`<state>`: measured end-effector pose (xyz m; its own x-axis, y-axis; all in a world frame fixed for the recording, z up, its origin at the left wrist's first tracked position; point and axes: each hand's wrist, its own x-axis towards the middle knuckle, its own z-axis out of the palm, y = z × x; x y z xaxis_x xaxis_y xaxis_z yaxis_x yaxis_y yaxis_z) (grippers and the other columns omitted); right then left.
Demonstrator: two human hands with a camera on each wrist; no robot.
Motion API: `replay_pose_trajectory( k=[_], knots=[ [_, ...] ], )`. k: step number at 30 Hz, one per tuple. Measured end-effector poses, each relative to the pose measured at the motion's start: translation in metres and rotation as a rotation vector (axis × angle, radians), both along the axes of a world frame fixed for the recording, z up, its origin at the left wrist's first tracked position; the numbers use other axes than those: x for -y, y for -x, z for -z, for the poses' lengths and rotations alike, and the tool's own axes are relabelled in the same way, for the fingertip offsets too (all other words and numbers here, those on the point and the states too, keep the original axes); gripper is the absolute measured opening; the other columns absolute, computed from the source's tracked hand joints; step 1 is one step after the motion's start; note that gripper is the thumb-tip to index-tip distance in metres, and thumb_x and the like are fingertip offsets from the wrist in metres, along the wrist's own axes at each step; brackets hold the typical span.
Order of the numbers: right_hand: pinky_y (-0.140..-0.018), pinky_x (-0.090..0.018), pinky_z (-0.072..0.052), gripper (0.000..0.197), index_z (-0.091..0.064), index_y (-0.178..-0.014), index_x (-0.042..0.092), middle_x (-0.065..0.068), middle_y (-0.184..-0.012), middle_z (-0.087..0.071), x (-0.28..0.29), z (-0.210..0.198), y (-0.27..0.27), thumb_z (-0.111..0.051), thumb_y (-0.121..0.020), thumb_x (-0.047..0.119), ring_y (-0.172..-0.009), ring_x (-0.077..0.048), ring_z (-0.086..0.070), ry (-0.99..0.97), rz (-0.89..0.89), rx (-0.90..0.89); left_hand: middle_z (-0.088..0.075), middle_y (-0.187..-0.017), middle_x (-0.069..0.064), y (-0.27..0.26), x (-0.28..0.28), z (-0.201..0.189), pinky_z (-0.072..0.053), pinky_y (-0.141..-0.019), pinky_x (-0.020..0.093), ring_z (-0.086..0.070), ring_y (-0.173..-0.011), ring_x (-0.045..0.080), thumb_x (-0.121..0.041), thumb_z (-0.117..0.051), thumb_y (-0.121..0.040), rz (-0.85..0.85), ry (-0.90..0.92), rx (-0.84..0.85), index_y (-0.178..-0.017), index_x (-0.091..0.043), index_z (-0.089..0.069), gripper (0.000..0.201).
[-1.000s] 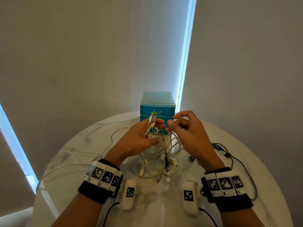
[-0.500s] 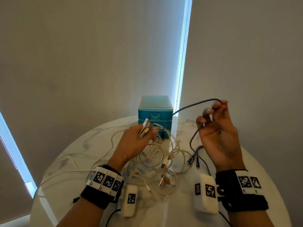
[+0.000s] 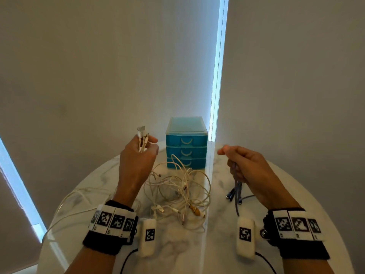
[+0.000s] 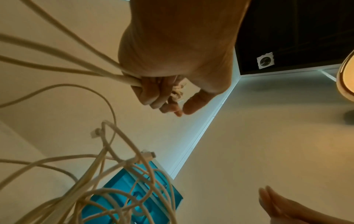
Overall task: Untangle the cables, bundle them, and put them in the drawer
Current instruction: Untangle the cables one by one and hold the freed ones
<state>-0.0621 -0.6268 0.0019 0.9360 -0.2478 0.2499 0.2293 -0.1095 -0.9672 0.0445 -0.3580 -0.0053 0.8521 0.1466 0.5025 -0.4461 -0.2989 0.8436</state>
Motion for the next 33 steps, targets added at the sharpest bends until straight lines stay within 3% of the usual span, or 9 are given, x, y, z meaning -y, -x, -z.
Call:
replay_pose_trajectory(
  k=[5,8,13,16,19,22,24,28,33],
  knots=[
    [-0.053,-0.016,-0.044,0.034,-0.079,-0.110,0.022,0.003,-0.062,-0.052,-0.030,-0.002,-0.008,-0.063,-0.100,0.050,-0.055,-0.005,-0.047,-0.015,0.124,0.135,-0.060,-0.072,-0.005,0.022,0.007,-0.014,-0.031,-0.050,0.025,-0.039,-0.052,0.007,-0.043,-0.064,-0.100,0.498,0.041,-0.241,-0.085,-0.019,-0.066,0.028],
    [-0.062,-0.019,-0.053,0.037,-0.078,-0.113,0.019,0.002,-0.070,-0.062,-0.040,-0.003,-0.015,-0.060,-0.102,0.050,-0.063,-0.008,-0.057,-0.147,0.148,0.199,-0.070,-0.070,-0.016,0.037,0.023,-0.016,-0.037,-0.051,0.013,-0.051,-0.047,0.000,-0.057,-0.064,-0.098,0.663,-0.098,-0.273,-0.100,-0.019,-0.071,0.039],
    [-0.068,-0.020,-0.055,0.029,-0.075,-0.122,0.018,-0.004,-0.106,-0.080,-0.048,0.000,-0.024,-0.058,-0.108,0.036,-0.080,-0.011,-0.064,-0.207,0.082,0.248,-0.081,-0.098,-0.011,0.039,0.042,-0.003,-0.053,-0.089,0.027,-0.074,-0.094,-0.001,-0.054,-0.076,-0.091,0.691,-0.351,-0.257,-0.101,-0.027,-0.078,0.029],
    [-0.060,-0.016,-0.050,0.025,-0.073,-0.125,0.011,-0.007,-0.109,-0.079,-0.037,-0.001,-0.023,-0.061,-0.108,0.025,-0.072,-0.009,-0.055,-0.349,0.107,0.290,-0.080,-0.087,-0.006,0.032,0.034,-0.001,-0.048,-0.085,0.026,-0.074,-0.086,-0.001,-0.045,-0.069,-0.101,0.623,-0.286,-0.210,-0.098,-0.016,-0.076,0.030],
    [-0.058,-0.017,-0.048,0.024,-0.071,-0.127,0.014,-0.006,-0.107,-0.079,-0.011,0.002,-0.022,-0.063,-0.107,0.025,-0.070,-0.008,-0.055,-0.440,0.202,0.269,-0.073,-0.074,-0.006,0.019,0.017,-0.002,-0.047,-0.073,0.027,-0.066,-0.066,-0.002,-0.054,-0.068,-0.099,0.470,-0.148,-0.161,-0.094,-0.015,-0.076,0.040],
    [-0.066,-0.025,-0.050,0.019,-0.070,-0.125,0.018,-0.005,-0.103,-0.081,0.008,0.017,-0.023,-0.064,-0.107,0.022,-0.081,-0.016,-0.063,-0.259,0.220,0.073,-0.066,-0.066,-0.005,0.008,0.003,-0.001,-0.049,-0.062,0.026,-0.057,-0.058,0.007,-0.057,-0.071,-0.096,0.362,-0.028,-0.124,-0.084,-0.014,-0.075,0.045],
    [-0.079,-0.027,-0.054,0.015,-0.074,-0.117,0.021,0.001,-0.103,-0.081,0.009,0.028,-0.026,-0.064,-0.106,0.018,-0.098,-0.020,-0.069,0.078,0.237,-0.070,-0.059,-0.057,-0.008,0.008,0.000,0.000,-0.044,-0.050,0.022,-0.048,-0.048,0.006,-0.054,-0.073,-0.096,0.328,-0.008,-0.114,-0.076,-0.014,-0.071,0.045],
    [-0.100,-0.024,-0.049,0.047,-0.069,-0.123,0.039,0.009,-0.139,-0.065,-0.022,0.031,-0.028,-0.065,-0.091,0.005,-0.120,-0.010,-0.061,0.602,0.308,-0.011,-0.067,-0.061,-0.004,0.008,0.007,0.007,-0.045,-0.051,0.021,-0.054,-0.051,0.006,-0.055,-0.077,-0.093,0.357,-0.136,-0.120,-0.071,-0.019,-0.074,0.043],
    [-0.079,-0.006,-0.047,0.030,-0.064,-0.130,0.031,0.014,-0.113,-0.073,-0.067,0.026,-0.022,-0.069,-0.102,0.024,-0.100,0.007,-0.064,0.598,0.040,0.144,-0.070,-0.062,-0.006,0.014,0.018,0.010,-0.042,-0.051,0.011,-0.053,-0.047,-0.002,-0.045,-0.076,-0.097,0.426,-0.268,-0.106,-0.074,-0.019,-0.077,0.035]
  ],
)
